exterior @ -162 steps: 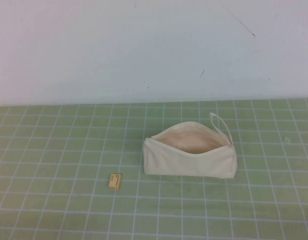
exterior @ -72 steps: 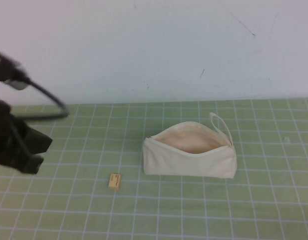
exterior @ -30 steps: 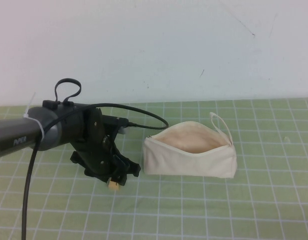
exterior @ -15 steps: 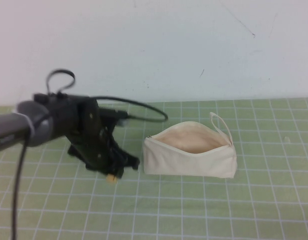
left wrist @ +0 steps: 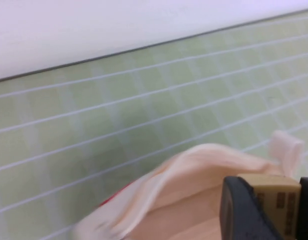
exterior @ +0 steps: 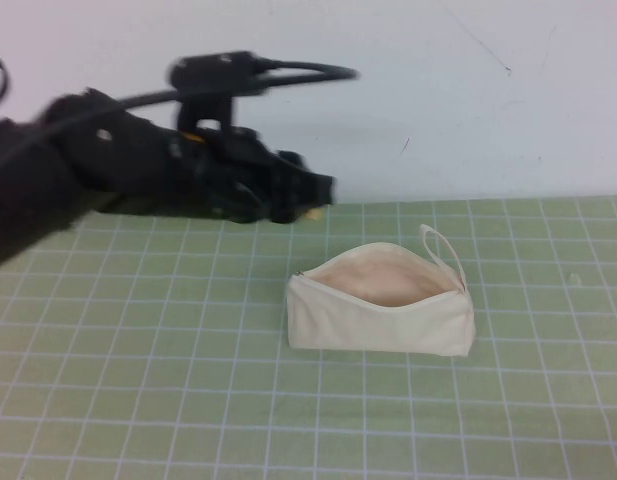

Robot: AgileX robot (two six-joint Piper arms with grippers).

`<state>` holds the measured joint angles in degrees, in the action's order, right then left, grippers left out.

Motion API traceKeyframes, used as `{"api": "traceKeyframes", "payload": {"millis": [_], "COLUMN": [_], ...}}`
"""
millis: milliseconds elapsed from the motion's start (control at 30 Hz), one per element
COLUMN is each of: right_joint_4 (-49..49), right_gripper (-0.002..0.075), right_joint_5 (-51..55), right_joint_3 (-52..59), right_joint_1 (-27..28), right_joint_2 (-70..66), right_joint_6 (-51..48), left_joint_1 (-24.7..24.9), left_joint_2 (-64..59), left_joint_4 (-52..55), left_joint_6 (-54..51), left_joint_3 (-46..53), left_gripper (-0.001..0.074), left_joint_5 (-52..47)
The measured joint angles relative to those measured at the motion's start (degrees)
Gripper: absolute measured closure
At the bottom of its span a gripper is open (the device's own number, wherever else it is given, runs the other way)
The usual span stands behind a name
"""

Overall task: Put eraser into pencil case
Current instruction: Place the eraser on the pencil case

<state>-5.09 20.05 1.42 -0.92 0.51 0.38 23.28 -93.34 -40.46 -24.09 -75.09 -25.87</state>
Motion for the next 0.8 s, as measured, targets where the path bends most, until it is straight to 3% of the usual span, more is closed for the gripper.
{"api": "traceKeyframes", "payload": {"millis": [200, 467, 533, 667, 733, 800], "right_joint_4": [0.0, 0.0, 0.0, 0.0, 0.0, 0.0], "right_gripper": [0.0727, 0.0727, 0.0727, 0.0727, 0.0727, 0.0727], "right_joint_5": [0.0, 0.0, 0.0, 0.0, 0.0, 0.0], "right_joint_3": [0.0, 0.0, 0.0, 0.0, 0.0, 0.0], "right_joint_1": [0.0, 0.0, 0.0, 0.0, 0.0, 0.0], "right_joint_2": [0.0, 0.0, 0.0, 0.0, 0.0, 0.0], "right_joint_6": [0.0, 0.0, 0.0, 0.0, 0.0, 0.0], "left_joint_1": [4.9, 6.6, 6.6, 6.7, 6.3, 5.5], "left_joint_2": [-6.3, -13.4, -13.8, -13.8, -13.6, -12.9], "left_joint_4": [-12.8, -15.9, -15.9, -16.1, -16.2, -16.1], "left_joint_6": [-12.6, -18.1, -18.2, -18.3, -18.4, -17.4], "left_joint_3": [0.0, -1.3, -1.5, -2.2, -2.2, -2.2], "left_gripper": [0.0551, 0.0549, 0.05, 0.0304, 0.0252, 0.0252], "left_joint_5": [7.0, 10.5, 10.5, 10.1, 8.7, 5.9]}}
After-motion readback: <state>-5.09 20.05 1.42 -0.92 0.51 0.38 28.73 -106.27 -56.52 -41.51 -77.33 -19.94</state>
